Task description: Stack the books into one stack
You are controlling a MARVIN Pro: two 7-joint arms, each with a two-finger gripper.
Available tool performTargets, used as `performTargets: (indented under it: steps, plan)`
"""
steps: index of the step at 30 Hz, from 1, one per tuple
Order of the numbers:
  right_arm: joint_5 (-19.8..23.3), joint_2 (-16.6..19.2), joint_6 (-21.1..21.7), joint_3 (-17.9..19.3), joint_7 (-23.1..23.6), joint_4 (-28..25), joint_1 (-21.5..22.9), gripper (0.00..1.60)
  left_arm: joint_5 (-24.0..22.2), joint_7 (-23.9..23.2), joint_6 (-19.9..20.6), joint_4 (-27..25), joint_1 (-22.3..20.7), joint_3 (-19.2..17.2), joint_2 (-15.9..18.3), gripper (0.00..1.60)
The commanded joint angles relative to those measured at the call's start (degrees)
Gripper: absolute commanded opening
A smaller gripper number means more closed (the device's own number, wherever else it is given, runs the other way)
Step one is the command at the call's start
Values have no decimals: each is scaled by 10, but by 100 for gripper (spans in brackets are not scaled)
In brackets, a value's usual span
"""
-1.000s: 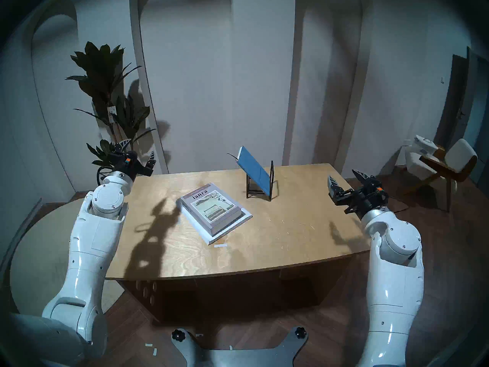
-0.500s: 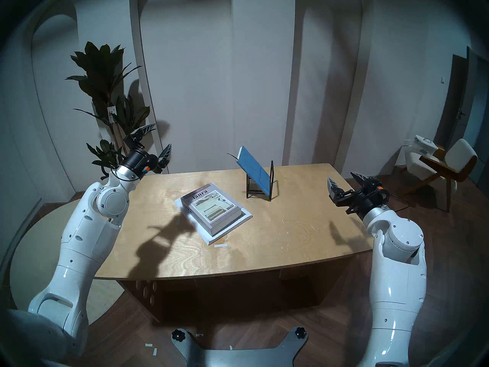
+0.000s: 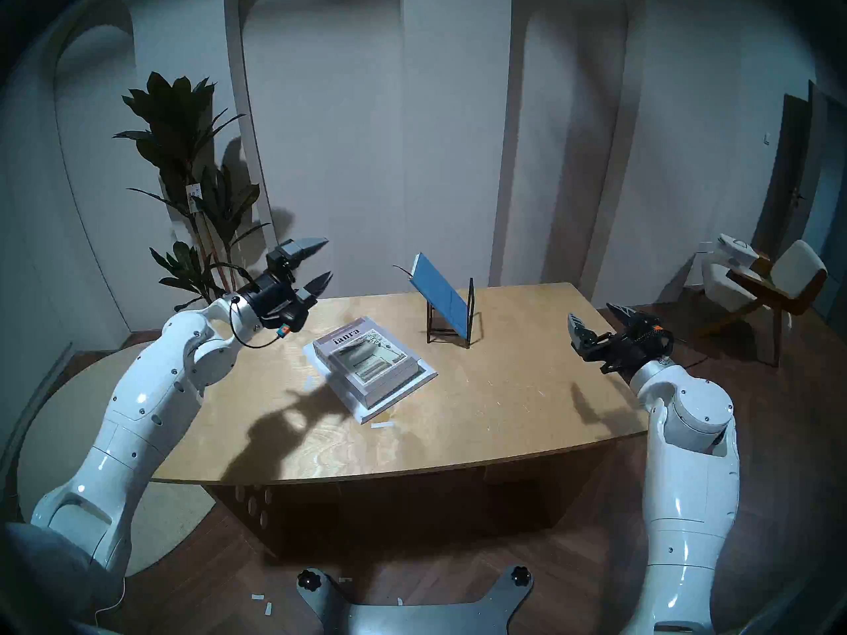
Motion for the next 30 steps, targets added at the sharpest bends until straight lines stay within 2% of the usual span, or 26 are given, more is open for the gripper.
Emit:
performTargets:
  steps: [1, 4, 5, 7, 10, 11, 14, 19, 25, 30]
  plan:
    - [0, 7, -8, 2, 0, 9, 12, 160, 99, 51, 9, 20, -60, 37, 12, 160]
    - [1, 9, -12, 2, 3, 15, 15, 160, 130, 75, 2, 45, -77, 51, 0, 160]
    - [2, 10, -14, 2, 4, 18, 17, 160, 120, 78, -26, 55, -83, 49, -8, 160]
    - [2, 10, -15, 2, 5, 19, 17, 160, 128, 73, -46, 57, -91, 55, -12, 160]
    - [2, 11, -17, 2, 6, 22, 19, 160, 143, 55, -60, 72, -110, 69, -35, 160]
    - [2, 11, -17, 2, 7, 22, 19, 160, 147, 48, -63, 68, -103, 61, -44, 160]
    - [2, 11, -18, 2, 8, 24, 19, 160, 141, 36, -75, 86, -121, 60, -70, 160]
    - [-2, 12, -18, -3, 8, 35, 27, 160, 148, 21, -88, 97, -138, 64, -94, 160]
    - [-4, 15, -21, -8, 4, 51, 37, 160, 163, -14, -105, 141, -169, 66, -138, 160]
    - [-5, 17, -26, -11, 0, 57, 40, 160, 171, -52, -134, 201, -200, 77, -168, 160]
